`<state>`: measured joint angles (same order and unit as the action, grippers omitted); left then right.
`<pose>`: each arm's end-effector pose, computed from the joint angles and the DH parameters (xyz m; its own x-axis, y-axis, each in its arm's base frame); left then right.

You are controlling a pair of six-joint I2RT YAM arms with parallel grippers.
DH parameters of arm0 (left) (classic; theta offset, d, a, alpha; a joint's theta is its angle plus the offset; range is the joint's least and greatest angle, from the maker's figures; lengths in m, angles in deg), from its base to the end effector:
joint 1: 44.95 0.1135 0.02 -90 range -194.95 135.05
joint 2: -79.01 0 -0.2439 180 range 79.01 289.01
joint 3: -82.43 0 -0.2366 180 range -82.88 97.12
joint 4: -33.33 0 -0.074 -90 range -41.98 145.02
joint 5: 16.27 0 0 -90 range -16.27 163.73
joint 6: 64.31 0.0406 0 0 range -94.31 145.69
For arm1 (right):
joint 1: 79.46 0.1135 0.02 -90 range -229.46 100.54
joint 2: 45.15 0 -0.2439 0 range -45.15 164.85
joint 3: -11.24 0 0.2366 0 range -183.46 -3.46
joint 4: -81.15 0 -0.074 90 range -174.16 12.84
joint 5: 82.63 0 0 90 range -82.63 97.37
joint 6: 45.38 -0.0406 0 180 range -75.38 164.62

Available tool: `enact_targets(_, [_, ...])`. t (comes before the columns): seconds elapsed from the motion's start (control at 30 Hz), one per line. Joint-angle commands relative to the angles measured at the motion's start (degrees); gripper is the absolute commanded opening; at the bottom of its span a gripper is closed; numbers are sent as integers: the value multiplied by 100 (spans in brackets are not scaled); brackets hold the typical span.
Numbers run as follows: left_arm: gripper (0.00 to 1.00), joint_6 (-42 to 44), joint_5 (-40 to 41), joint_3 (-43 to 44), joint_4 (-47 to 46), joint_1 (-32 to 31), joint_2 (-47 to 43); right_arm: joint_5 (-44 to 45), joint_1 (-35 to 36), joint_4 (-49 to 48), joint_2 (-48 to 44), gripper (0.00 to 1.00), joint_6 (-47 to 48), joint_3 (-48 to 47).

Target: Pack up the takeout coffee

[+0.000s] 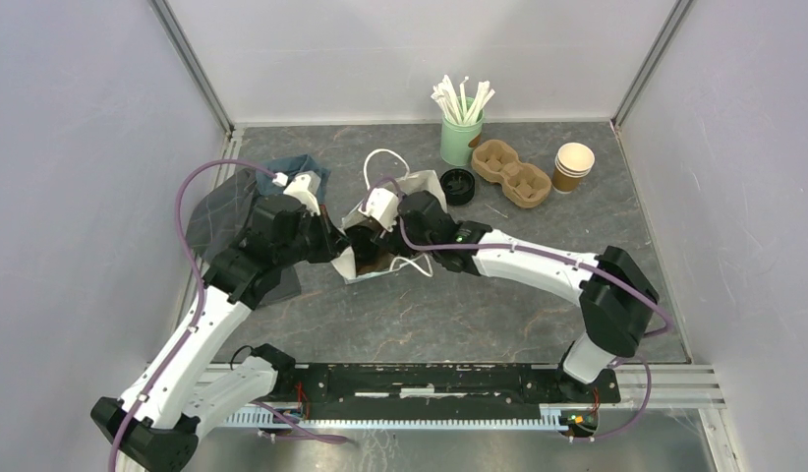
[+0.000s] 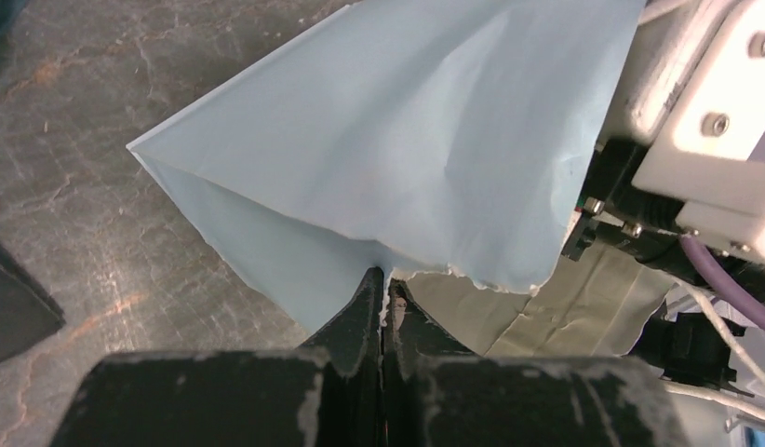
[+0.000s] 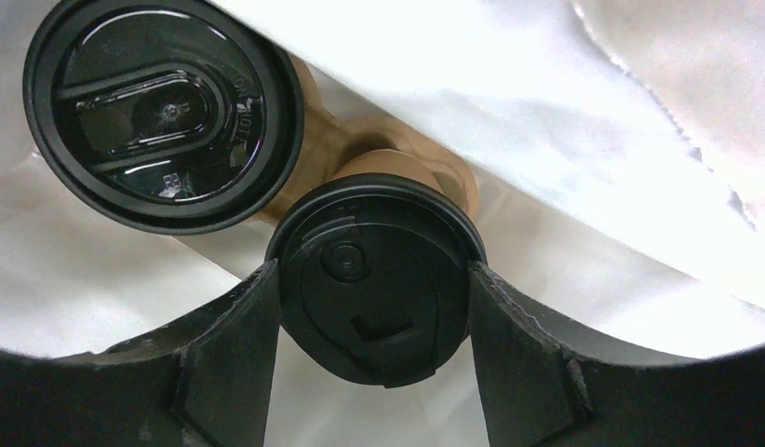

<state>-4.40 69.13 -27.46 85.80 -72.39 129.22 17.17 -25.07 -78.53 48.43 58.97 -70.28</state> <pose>0.1608 -0.0872 0.3198 -0.6737 -0.2133 -0.7075 0.2098 0.8628 -0.4599 0.2169 0.2910 0.2464 -0.1243 -0.5930 -0.7956 -0.7723 0.5612 -0.2976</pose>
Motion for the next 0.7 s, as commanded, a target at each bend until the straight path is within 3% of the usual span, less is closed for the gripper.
enact_targets(0.0, [2, -538, 77, 441, 363, 0, 85, -388, -2, 960, 415, 47, -293, -779])
enact_targets(0.5, [2, -837, 1520, 990, 1129, 11, 698, -447, -68, 2880, 2398, 49, -276, -2663])
enact_targets(0.67, [2, -825, 1792, 1040, 1133, 11, 798, -385, -104, 2794, 2834, 50, -188, -2707])
